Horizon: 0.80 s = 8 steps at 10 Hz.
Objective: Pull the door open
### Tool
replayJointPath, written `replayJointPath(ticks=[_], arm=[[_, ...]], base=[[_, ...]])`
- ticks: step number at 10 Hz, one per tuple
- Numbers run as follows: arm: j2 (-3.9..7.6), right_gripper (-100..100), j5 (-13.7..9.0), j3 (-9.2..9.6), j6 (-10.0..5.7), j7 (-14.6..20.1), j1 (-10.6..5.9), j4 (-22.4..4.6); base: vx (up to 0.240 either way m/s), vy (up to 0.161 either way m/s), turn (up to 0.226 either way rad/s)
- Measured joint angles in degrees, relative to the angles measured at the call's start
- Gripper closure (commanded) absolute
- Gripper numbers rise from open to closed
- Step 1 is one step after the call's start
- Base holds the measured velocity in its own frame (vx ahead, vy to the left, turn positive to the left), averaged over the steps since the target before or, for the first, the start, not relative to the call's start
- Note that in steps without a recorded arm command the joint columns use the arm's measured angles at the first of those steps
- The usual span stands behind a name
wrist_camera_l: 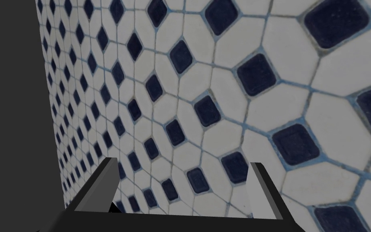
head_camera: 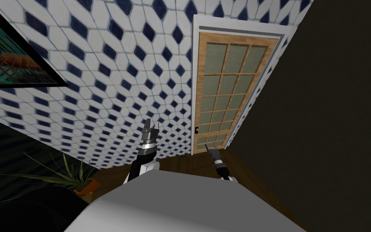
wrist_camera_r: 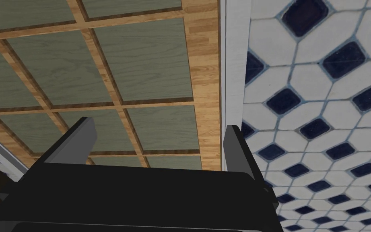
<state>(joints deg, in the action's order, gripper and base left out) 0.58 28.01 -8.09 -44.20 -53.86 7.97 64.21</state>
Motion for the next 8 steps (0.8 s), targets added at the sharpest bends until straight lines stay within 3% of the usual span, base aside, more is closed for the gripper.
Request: replayJointPath(ticks=[8], arm=[[-1.62, -100, 2.9, -1.61, -2.93, -8.9, -3.03, -9.5]], base=[[0.08, -0.005, 0.041]])
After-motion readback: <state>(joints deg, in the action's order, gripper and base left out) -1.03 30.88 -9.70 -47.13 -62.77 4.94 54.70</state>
